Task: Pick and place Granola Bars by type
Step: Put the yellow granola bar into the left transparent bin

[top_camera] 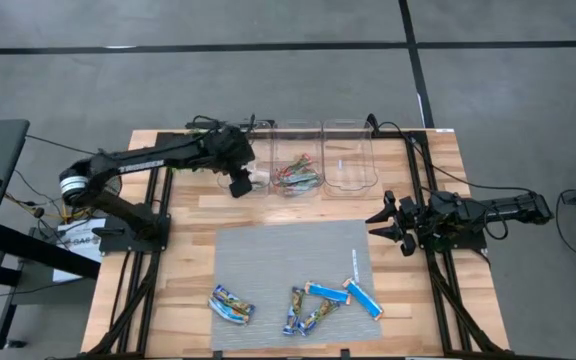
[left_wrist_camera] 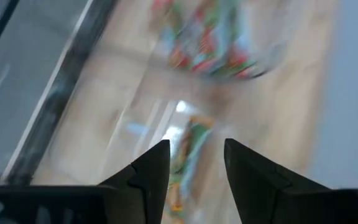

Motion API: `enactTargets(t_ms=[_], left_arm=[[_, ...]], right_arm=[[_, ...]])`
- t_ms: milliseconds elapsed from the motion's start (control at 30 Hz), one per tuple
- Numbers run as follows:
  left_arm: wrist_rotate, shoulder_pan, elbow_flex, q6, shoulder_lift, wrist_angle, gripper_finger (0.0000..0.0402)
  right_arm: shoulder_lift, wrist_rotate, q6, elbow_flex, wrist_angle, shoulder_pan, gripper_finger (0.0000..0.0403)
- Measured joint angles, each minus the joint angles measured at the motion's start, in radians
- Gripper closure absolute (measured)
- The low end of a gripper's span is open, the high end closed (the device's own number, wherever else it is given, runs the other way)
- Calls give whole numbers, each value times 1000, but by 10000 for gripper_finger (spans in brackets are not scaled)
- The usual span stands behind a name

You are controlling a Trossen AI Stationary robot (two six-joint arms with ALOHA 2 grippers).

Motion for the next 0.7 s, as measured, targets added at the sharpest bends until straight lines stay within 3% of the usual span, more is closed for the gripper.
enactTargets(t_ms=[233,433,700], left_arm=[[190,-180,1,-52,-151,93,258],[376,-392,2,-251,-195,224,258],[389,-648,2,-476,-187,275,258]], right_arm=[[0,0,0,0,0,0,262],[0,0,0,0,0,0,259],[0,0,0,0,0,0,261]])
